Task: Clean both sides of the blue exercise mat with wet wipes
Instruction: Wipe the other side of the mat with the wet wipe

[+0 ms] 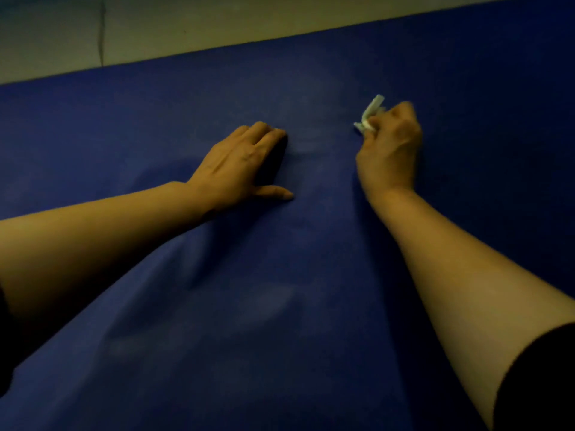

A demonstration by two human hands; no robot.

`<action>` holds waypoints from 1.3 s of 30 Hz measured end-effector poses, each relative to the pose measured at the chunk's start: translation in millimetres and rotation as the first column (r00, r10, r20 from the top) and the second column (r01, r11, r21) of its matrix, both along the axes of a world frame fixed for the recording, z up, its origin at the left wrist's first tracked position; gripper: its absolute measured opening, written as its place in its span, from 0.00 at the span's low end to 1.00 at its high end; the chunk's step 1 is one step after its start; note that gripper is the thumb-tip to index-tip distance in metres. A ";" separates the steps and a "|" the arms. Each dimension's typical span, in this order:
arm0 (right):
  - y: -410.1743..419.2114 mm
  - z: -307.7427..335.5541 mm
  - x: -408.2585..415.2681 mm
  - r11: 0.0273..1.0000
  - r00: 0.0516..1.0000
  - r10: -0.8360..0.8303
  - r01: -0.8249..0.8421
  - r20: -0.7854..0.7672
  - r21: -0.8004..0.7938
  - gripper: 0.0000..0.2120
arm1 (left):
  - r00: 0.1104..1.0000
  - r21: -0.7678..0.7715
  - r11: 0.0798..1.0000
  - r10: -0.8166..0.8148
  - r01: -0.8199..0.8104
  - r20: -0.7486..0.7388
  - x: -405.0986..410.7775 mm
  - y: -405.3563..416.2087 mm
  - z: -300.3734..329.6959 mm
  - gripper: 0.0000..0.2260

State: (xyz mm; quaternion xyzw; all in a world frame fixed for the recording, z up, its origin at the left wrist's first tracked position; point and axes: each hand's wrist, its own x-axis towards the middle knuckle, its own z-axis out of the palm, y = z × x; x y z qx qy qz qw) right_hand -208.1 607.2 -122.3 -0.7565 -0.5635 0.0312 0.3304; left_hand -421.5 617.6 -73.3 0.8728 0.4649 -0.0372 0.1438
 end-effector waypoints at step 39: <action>84.4 -2.7 -16.1 0.997 0.997 0.062 -0.064 0.035 0.051 0.08 | 0.962 0.009 0.965 0.261 -0.263 0.082 8.8 60.1 1.1 0.39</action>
